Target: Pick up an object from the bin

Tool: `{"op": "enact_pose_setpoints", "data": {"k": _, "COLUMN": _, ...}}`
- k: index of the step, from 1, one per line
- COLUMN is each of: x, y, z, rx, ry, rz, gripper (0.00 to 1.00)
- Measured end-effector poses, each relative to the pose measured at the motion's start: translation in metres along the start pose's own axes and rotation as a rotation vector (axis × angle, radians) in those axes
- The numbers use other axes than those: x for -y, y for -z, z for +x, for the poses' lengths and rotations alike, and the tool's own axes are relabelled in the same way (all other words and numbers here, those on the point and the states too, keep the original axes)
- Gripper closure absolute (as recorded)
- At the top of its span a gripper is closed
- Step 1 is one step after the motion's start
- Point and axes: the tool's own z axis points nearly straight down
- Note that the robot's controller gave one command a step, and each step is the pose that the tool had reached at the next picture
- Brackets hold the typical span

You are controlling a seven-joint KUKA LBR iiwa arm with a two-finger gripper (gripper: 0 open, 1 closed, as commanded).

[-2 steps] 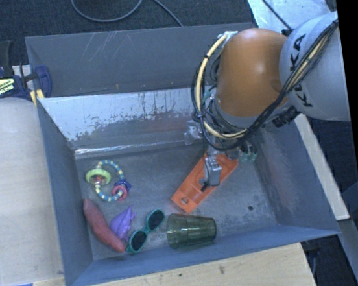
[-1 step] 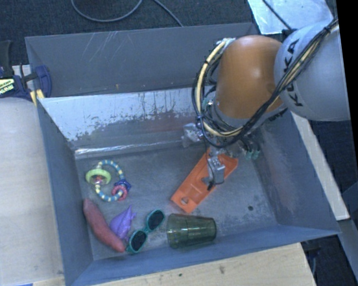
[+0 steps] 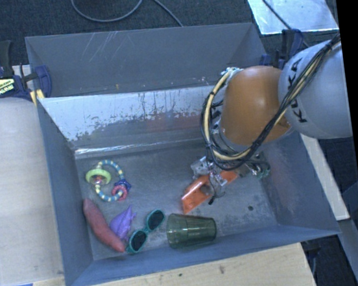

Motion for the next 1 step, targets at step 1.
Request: {"op": "enact_pose_setpoints", "data": {"k": 1, "x": 0.0, "y": 0.0, "z": 0.0, "rx": 0.0, "ry": 0.0, "rz": 0.0, "gripper": 1.0}}
